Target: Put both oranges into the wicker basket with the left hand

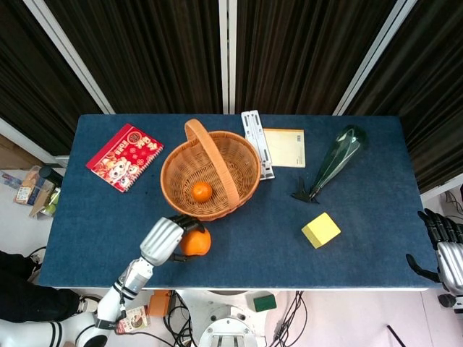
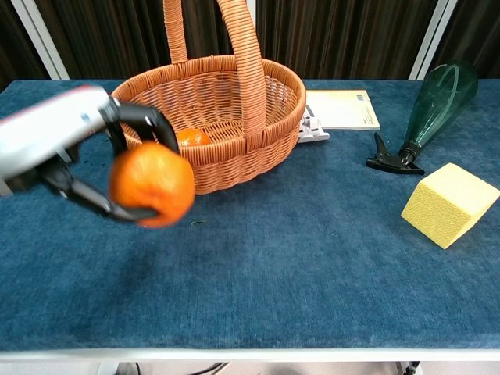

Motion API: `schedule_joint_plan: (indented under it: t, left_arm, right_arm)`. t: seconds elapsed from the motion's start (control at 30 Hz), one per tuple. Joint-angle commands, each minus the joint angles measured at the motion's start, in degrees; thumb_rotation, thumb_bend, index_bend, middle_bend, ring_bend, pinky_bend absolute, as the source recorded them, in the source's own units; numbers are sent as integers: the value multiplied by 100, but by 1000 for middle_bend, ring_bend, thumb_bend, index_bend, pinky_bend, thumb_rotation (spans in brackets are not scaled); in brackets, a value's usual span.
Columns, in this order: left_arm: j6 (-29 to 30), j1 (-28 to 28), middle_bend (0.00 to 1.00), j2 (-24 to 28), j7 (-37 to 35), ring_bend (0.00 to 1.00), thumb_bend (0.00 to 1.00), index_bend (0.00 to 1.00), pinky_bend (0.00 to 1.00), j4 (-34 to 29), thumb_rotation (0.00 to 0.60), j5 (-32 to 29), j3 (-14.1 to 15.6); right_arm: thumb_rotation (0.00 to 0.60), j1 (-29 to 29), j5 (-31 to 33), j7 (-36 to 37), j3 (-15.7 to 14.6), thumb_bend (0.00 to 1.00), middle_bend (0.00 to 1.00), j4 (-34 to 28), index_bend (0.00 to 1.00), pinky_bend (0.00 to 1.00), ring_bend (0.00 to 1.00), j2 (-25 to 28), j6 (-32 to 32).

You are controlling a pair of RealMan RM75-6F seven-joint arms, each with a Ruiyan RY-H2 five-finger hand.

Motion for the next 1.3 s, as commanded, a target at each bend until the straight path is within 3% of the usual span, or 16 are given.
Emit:
schedule_joint_plan:
  t: [0.03,0.23,0.47,0.77,1.0,1.07,1.2,1.3]
  left_arm:
    - [278,-5,453,481,375,427,215,440,558,-524,600,-41,-455]
    - [-223,-412,452,811,639,426,213,440,558,-726,600,-1000,-1304]
    - [-1058,-1130,452,353,822,427,213,439,556,55,600,-1982,-1773]
    - [-1723,-1797,444,-423,833,423,213,421,549,1339,600,-2548,-1786]
    - [-1880,-1903,418,-680,550,404,209,391,535,1901,600,-2637,-1650]
    - [-1934,-1912,383,-673,489,357,206,350,513,1934,600,-2636,-1598]
    - [-1876,-1894,215,-597,326,156,197,221,356,1888,600,-2482,-1524]
    - [-1728,-1845,138,-511,199,81,180,171,279,1769,600,-2357,-1509]
  right_arm:
    - [600,-2,-7,-3,-1,325,0,-4,0,0,0,0,7]
    - [600,-21,-23,-1,-5,324,0,-14,0,0,0,5,49]
    - [600,-19,-4,23,6,325,0,3,0,0,0,6,42]
    - [600,15,63,57,30,324,0,26,0,0,0,13,-38]
    - [600,13,64,75,32,324,0,33,0,0,0,19,-33]
    - [600,18,69,70,34,324,0,34,0,0,0,15,-45]
    - [600,30,78,53,33,325,0,31,0,0,0,13,-73]
    - [600,32,77,43,33,324,0,25,0,0,0,12,-76]
